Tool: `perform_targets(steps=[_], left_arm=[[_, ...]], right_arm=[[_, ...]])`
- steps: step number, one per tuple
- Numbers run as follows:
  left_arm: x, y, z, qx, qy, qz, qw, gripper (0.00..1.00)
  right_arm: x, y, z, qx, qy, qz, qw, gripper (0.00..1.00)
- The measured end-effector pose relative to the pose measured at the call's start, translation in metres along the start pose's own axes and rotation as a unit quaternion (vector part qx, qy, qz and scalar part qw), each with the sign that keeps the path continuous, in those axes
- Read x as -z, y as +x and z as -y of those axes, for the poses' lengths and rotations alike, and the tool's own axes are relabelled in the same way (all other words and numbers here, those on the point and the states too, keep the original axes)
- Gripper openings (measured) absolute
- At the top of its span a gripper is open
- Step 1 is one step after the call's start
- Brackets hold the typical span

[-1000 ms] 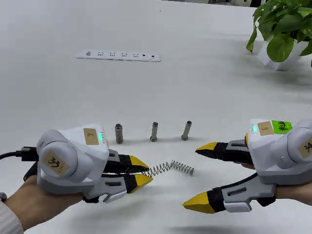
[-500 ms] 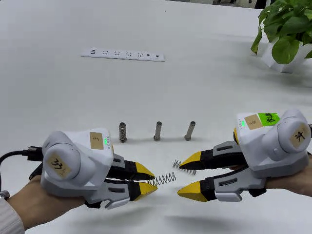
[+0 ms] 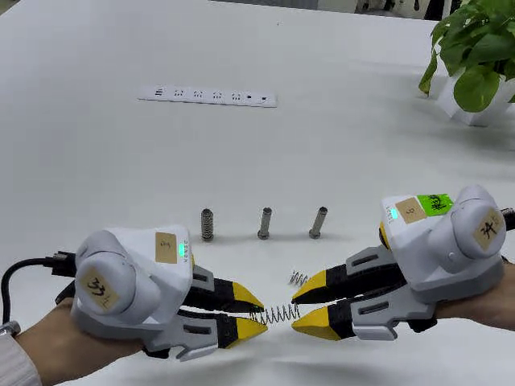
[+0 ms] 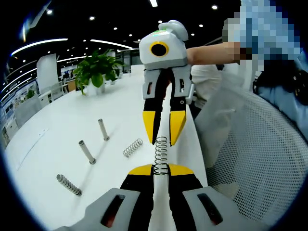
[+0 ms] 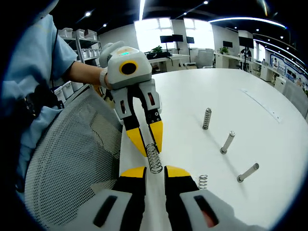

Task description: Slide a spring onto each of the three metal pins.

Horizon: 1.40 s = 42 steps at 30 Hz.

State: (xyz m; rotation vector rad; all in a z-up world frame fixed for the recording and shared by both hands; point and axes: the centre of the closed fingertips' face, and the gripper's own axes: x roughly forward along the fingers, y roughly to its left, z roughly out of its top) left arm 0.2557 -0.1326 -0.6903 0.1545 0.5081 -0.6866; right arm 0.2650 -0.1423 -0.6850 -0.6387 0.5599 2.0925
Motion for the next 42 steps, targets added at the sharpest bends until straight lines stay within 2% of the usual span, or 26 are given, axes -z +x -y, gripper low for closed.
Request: perform_targets(steps=[7,12,16,27,30,33,42], left_arm=[[0.001,0.000,0.001,0.005,-0.002,-0.002,1.0000,0.09],[0.001,0.000,0.001,0.004,-0.006,-0.003,1.0000,0.09],[0.001,0.001,0.001,0.003,-0.009,-0.005,0.9999,0.09],[0.003,0.007,0.000,0.004,-0.021,-0.012,0.9997,0.09],[0.001,0.011,0.001,0.004,-0.027,-0.009,0.9996,0.09],[0.002,0.013,0.001,0.001,-0.029,-0.009,0.9996,0.09],[0.006,0.011,-0.003,0.000,-0.042,0.003,0.9991,0.09]], right_arm=[[-0.002,0.001,-0.002,-0.006,-0.002,-0.001,1.0000,0.12],[-0.003,0.000,-0.003,-0.001,-0.014,-0.010,0.9999,0.12],[-0.007,-0.001,-0.005,0.008,-0.038,-0.025,0.9989,0.12],[-0.019,-0.001,-0.007,0.024,-0.106,-0.056,0.9925,0.12],[-0.024,0.001,-0.008,0.020,-0.111,-0.056,0.9921,0.12],[-0.023,0.002,-0.009,0.017,-0.123,-0.065,0.9902,0.12],[-0.023,0.001,-0.008,0.013,-0.129,-0.070,0.9891,0.12]])
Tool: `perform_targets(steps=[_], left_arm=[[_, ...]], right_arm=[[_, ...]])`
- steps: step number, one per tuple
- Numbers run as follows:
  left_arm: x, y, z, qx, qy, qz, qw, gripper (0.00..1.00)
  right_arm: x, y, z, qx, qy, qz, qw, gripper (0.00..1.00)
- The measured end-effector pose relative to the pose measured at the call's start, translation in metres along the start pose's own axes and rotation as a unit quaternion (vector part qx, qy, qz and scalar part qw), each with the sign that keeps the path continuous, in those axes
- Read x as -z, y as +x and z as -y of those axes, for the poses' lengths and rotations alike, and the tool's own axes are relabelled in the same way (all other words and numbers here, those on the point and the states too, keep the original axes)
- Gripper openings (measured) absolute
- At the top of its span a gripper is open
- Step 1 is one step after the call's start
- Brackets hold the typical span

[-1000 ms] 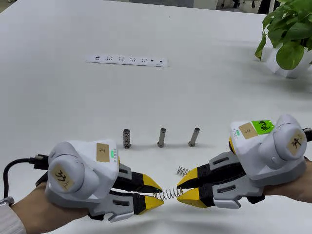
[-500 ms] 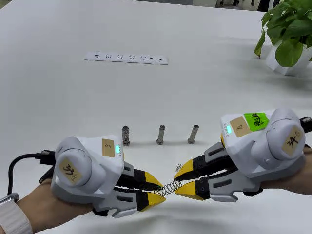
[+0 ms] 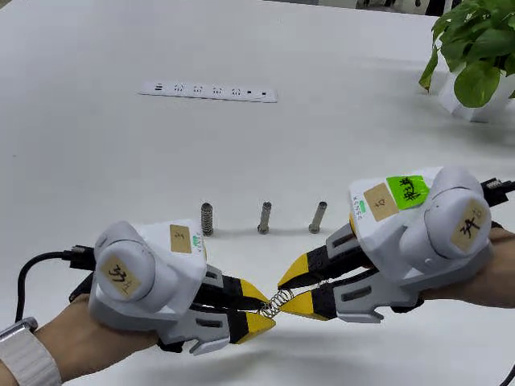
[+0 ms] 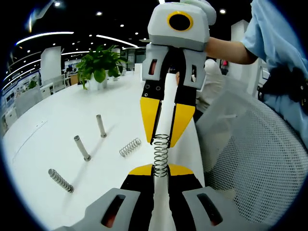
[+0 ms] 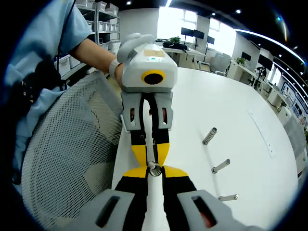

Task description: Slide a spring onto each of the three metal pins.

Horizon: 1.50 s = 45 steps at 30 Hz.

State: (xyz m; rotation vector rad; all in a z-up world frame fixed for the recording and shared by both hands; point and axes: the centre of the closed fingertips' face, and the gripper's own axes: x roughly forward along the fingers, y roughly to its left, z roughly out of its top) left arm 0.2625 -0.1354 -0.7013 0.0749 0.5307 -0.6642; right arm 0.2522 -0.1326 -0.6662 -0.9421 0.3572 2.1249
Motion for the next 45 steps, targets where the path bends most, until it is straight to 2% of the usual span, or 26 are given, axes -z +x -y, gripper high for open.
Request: perform_targets(steps=[3,6,9,10,13,16,23,35,45], left_arm=[[-0.001,-0.001,0.001,0.001,0.000,0.005,1.0000,0.09],[-0.004,-0.001,0.005,0.004,0.007,0.004,1.0000,0.09],[-0.010,-0.001,0.009,0.005,0.010,0.007,0.9999,0.09],[-0.012,0.000,0.011,0.005,0.010,0.009,0.9999,0.09],[-0.012,0.003,0.009,0.005,0.012,0.010,0.9999,0.09],[-0.012,0.003,0.007,0.006,0.012,0.011,0.9998,0.09],[-0.013,0.002,0.005,0.003,0.013,0.016,0.9998,0.09],[-0.016,-0.001,0.009,0.005,0.013,0.024,0.9996,0.09],[-0.018,0.000,0.010,0.004,0.014,0.025,0.9996,0.09]], right_arm=[[-0.001,-0.002,0.000,-0.008,-0.006,-0.001,1.0000,0.13],[-0.006,-0.003,0.001,-0.018,0.003,0.001,0.9998,0.22],[-0.005,-0.002,0.003,-0.024,-0.002,-0.010,0.9997,0.18],[-0.004,0.000,0.002,-0.033,0.002,-0.016,0.9993,0.18],[0.001,0.002,-0.001,-0.046,0.001,-0.036,0.9983,0.18],[0.001,0.004,-0.002,-0.056,0.007,-0.038,0.9977,0.16],[0.004,0.005,-0.002,-0.065,0.010,-0.046,0.9968,0.14],[0.002,0.007,-0.007,-0.078,0.013,-0.044,0.9959,0.13],[0.006,0.007,-0.007,-0.078,0.023,-0.047,0.9955,0.13]])
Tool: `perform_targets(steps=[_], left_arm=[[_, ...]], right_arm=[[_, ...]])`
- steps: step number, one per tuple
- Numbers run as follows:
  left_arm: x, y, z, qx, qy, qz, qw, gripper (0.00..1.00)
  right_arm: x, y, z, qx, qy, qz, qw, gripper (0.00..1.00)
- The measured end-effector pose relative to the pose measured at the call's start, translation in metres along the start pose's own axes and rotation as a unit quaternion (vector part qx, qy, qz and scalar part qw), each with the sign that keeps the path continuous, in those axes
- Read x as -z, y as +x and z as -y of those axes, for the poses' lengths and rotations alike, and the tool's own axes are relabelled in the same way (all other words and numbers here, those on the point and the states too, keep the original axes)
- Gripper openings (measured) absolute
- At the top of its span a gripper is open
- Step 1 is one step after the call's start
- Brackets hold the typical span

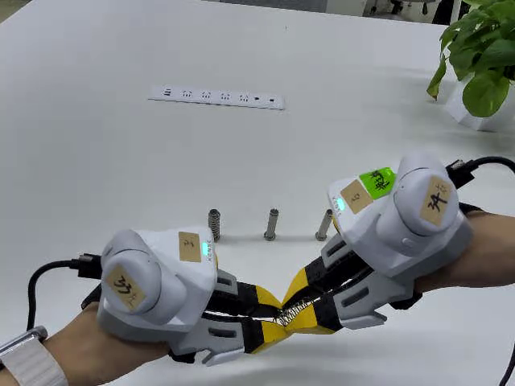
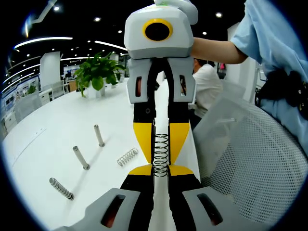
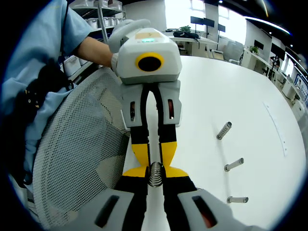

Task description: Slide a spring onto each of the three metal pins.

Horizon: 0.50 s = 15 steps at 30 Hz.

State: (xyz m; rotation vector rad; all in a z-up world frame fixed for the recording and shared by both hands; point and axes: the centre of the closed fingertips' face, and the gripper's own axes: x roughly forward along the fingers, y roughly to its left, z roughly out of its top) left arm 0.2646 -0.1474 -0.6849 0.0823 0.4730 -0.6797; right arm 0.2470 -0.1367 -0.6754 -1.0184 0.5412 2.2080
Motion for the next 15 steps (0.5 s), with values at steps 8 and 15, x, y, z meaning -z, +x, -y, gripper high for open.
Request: perform_targets(steps=[8,15], left_arm=[[0.0005,0.0031,-0.0028,-0.008,-0.016,0.005,0.9998,0.10],[-0.0005,0.0024,-0.0072,-0.022,-0.026,0.013,0.9993,0.12]], right_arm=[[0.0019,-0.0011,0.0006,0.000,0.021,-0.007,0.9998,0.12],[0.0016,-0.0021,0.0047,0.007,0.023,-0.011,0.9997,0.12]])
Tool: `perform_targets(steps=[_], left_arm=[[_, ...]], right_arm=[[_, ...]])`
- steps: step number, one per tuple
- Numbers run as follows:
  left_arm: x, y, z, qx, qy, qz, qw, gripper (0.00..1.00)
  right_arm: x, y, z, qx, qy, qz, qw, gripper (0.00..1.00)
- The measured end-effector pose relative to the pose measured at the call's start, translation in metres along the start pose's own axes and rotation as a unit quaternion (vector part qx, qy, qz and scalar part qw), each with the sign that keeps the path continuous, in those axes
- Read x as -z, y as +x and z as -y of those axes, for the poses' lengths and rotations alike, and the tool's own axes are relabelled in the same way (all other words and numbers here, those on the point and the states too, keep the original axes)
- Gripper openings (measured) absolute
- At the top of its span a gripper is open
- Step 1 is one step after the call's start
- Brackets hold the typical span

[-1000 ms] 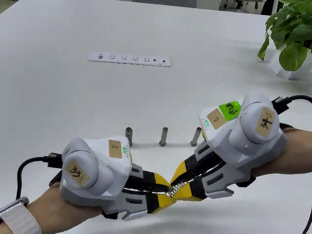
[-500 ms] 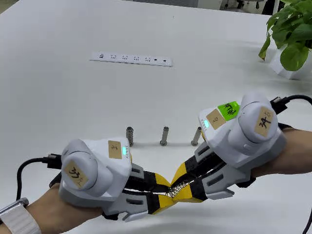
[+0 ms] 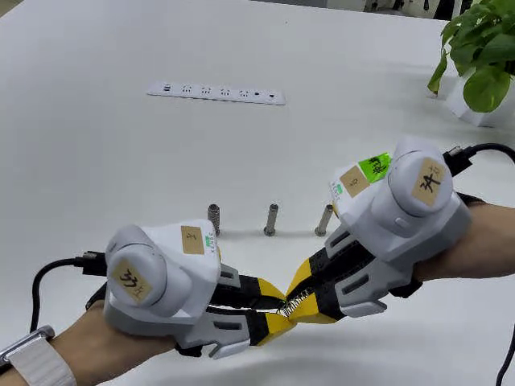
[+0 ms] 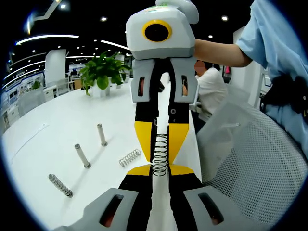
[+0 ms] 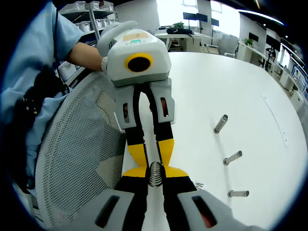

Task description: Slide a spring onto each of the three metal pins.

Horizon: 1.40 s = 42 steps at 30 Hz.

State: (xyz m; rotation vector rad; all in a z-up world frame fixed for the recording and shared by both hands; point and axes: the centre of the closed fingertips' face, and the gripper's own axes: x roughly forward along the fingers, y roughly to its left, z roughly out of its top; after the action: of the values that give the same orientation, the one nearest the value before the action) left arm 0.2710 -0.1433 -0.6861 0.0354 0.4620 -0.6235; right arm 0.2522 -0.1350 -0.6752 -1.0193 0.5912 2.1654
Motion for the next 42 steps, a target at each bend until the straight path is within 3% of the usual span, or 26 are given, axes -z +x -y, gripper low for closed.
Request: perform_targets(steps=[5,11,15,20,28,36,42], left_arm=[[-0.001,-0.004,-0.006,-0.025,-0.020,0.005,0.9995,0.19],[0.007,-0.014,-0.018,-0.062,-0.035,0.002,0.9975,0.33],[0.010,-0.023,-0.031,-0.100,-0.046,0.005,0.9939,0.49],[0.012,-0.032,-0.038,-0.126,-0.058,0.009,0.9903,0.61],[0.018,-0.049,-0.050,-0.172,-0.087,0.010,0.9813,0.79],[0.030,-0.061,-0.060,-0.207,-0.105,-0.010,0.9726,1.00],[0.032,-0.066,-0.065,-0.220,-0.112,-0.003,0.9691,1.00]], right_arm=[[0.000,-0.001,0.001,0.002,-0.003,-0.002,1.0000,0.12],[0.003,0.000,0.003,0.004,-0.005,-0.006,1.0000,0.12],[0.005,0.001,0.007,0.005,-0.004,-0.009,0.9999,0.12],[0.006,0.003,0.011,0.002,-0.003,-0.011,0.9999,0.12],[0.004,0.004,0.018,0.004,-0.001,-0.008,1.0000,0.12],[0.015,0.003,0.036,0.018,0.000,-0.024,0.9996,0.12],[0.018,-0.004,0.052,0.032,-0.012,-0.041,0.9986,0.12]])
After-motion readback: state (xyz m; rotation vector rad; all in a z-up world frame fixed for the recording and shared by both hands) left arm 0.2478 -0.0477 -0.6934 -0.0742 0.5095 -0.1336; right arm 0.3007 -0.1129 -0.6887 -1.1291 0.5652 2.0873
